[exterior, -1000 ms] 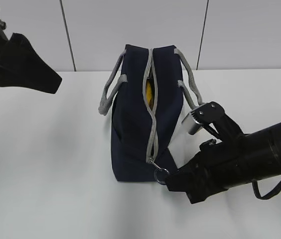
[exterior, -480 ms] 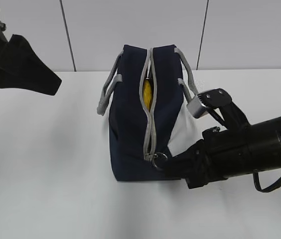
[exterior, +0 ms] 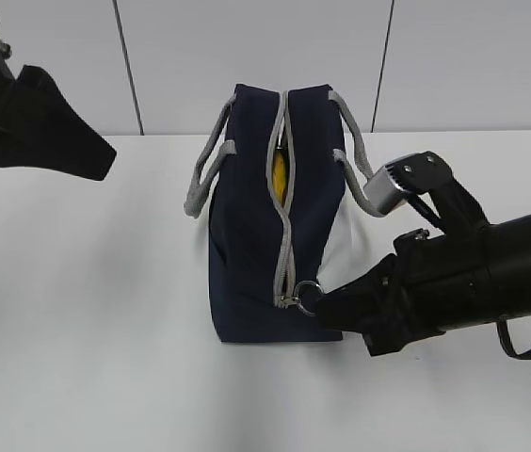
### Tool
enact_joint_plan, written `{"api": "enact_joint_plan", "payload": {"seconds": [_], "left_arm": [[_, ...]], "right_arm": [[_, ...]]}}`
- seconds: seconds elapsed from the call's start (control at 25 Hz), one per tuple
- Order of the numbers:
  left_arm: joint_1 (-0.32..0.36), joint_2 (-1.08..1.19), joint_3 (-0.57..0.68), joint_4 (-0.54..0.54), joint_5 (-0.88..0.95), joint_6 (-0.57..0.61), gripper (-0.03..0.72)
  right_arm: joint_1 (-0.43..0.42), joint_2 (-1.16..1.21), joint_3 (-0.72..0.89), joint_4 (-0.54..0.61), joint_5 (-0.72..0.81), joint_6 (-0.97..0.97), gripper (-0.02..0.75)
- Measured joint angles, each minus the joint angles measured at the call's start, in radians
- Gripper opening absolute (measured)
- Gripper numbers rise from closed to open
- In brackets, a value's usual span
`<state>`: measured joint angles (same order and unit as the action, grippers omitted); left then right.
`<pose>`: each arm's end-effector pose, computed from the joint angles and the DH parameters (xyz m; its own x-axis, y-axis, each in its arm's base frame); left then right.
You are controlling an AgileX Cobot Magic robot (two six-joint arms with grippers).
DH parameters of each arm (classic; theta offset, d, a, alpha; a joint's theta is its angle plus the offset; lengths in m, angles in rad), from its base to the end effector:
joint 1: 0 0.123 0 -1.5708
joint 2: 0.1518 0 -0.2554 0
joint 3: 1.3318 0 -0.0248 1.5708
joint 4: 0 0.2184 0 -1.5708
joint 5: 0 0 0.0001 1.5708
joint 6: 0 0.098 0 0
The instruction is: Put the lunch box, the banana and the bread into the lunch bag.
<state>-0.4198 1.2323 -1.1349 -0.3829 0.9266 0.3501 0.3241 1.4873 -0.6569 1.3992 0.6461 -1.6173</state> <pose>0.1974 -0.1202 0.3232 -0.6481 0.4069 -0.6437 0.6354 0.7548 -0.1627 0.2144 0.1334 0.1880 -0.5418 -0.4005 -0.7390 -0.7842 0.5572 0.2729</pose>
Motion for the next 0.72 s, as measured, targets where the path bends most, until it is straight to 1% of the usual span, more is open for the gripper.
{"api": "enact_joint_plan", "payload": {"seconds": [0.4, 0.72], "left_arm": [[0.0, 0.0, 0.0, 0.0, 0.0, 0.0, 0.361], [0.0, 0.0, 0.0, 0.0, 0.0, 0.0, 0.361]], "right_arm": [[0.0, -0.002, 0.0, -0.005, 0.003, 0.006, -0.016], [0.0, -0.002, -0.006, -0.007, 0.077, 0.024, -0.016]]}}
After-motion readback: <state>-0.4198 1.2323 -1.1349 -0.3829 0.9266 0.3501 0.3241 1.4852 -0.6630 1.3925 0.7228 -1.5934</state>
